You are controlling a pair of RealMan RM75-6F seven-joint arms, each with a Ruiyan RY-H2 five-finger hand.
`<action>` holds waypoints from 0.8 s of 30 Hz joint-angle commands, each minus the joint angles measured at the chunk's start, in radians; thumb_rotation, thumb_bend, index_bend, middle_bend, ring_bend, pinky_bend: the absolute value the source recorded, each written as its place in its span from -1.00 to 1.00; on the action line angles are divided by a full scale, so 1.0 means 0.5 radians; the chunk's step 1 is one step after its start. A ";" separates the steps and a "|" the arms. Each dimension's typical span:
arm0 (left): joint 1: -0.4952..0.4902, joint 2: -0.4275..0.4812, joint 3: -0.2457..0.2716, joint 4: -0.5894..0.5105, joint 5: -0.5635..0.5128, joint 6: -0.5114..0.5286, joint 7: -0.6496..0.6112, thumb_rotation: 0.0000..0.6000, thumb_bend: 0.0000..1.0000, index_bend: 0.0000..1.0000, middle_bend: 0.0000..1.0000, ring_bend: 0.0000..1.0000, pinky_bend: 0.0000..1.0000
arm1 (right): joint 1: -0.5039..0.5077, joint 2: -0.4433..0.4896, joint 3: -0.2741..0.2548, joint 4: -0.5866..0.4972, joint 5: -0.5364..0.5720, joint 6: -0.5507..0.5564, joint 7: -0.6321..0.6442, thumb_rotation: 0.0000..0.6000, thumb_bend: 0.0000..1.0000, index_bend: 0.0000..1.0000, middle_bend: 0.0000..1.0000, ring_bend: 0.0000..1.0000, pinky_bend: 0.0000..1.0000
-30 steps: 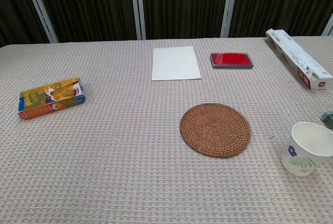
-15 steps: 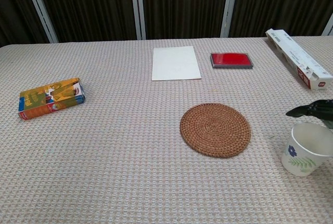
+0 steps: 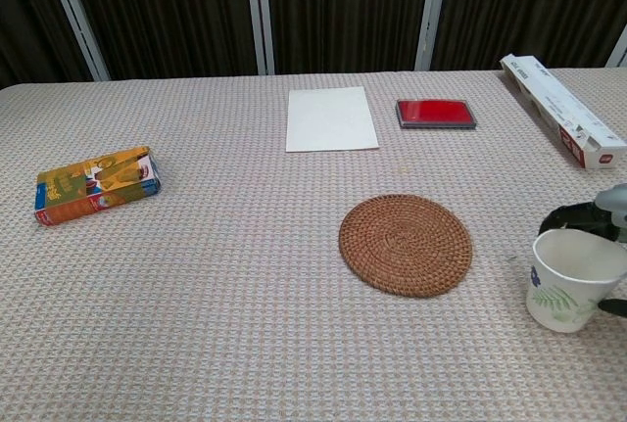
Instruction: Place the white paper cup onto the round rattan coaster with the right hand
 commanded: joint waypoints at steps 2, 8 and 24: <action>-0.004 -0.003 -0.002 0.001 -0.007 -0.009 0.006 1.00 -1.00 -1.00 -1.00 -1.00 -1.00 | 0.008 0.008 0.021 -0.019 -0.047 0.038 0.036 1.00 -0.52 -0.45 -0.17 -0.24 -0.32; -0.019 -0.007 -0.014 0.008 -0.045 -0.043 0.013 1.00 -1.00 -1.00 -1.00 -1.00 -1.00 | 0.110 -0.012 0.139 -0.100 -0.024 0.027 -0.018 1.00 -0.49 -0.45 -0.17 -0.24 -0.32; -0.079 -0.035 -0.083 0.068 -0.270 -0.191 0.043 1.00 -1.00 -1.00 -1.00 -1.00 -1.00 | 0.535 -0.587 0.378 0.316 0.442 -0.216 -0.273 1.00 -0.48 -0.45 -0.17 -0.25 -0.32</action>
